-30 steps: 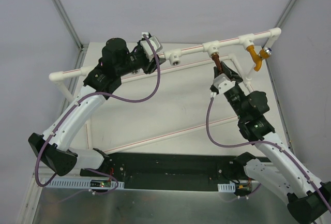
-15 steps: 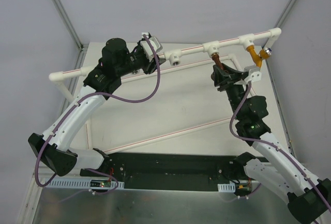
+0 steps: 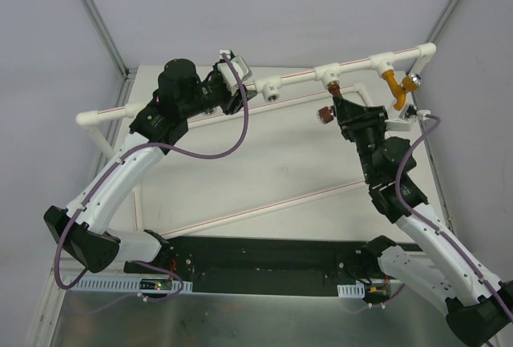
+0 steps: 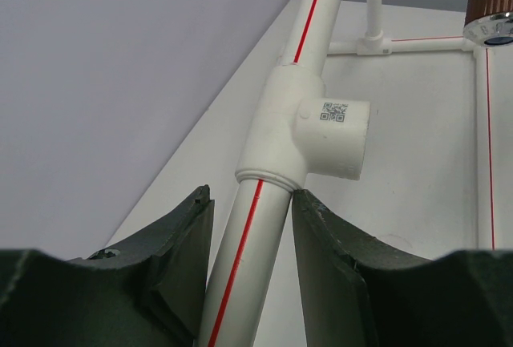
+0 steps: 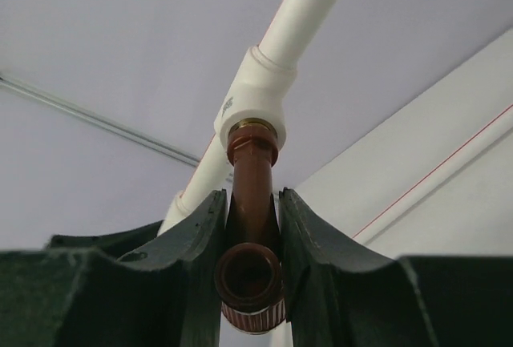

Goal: Install the water faucets

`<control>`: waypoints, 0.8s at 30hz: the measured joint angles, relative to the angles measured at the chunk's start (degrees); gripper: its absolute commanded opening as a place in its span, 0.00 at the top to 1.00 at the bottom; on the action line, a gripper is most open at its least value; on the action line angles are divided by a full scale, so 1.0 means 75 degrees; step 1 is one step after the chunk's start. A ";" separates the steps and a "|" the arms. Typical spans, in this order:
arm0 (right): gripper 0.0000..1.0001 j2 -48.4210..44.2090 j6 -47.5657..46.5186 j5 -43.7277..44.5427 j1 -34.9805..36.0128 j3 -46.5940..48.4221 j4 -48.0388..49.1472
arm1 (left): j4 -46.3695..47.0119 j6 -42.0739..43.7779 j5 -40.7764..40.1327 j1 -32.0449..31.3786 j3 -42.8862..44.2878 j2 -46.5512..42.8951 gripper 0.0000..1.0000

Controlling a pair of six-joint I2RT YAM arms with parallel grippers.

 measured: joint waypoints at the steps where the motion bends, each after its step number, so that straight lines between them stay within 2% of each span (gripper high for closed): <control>1: 1.00 0.0009 0.0580 0.0038 -0.0003 0.0044 -0.0154 | -0.0003 0.0000 0.0000 0.0000 0.0000 -0.0003 1.00; 7: 1.00 0.0023 0.4485 0.0143 -0.0041 -0.0128 -0.0460 | -0.0012 0.0003 -0.0009 0.0003 0.0000 -0.0003 1.00; 13: 1.00 0.0052 0.6971 0.0044 -0.0055 -0.0122 -0.0720 | 0.0006 0.0003 -0.0015 0.0003 0.0000 0.0000 1.00; 16: 0.94 0.0038 0.7813 0.0009 -0.0055 -0.0119 -0.0816 | 0.0009 0.0003 -0.0015 0.0003 0.0000 0.0000 1.00; 17: 0.90 0.0006 0.8078 -0.0015 -0.0055 -0.0119 -0.0831 | 0.0012 0.0003 -0.0015 0.0003 0.0000 0.0000 1.00; 19: 0.68 -0.0026 0.8469 -0.0073 -0.0055 -0.0137 -0.0863 | 0.0012 0.0003 -0.0012 0.0003 0.0000 0.0000 1.00; 22: 0.41 -0.0122 0.8696 -0.0195 -0.0073 -0.0149 -0.0976 | -0.0017 0.0000 0.0000 0.0003 0.0000 -0.0003 1.00; 24: 0.33 -0.0248 0.8754 -0.0323 -0.0076 -0.0184 -0.1151 | -0.0012 0.0000 0.0000 0.0000 0.0000 -0.0003 1.00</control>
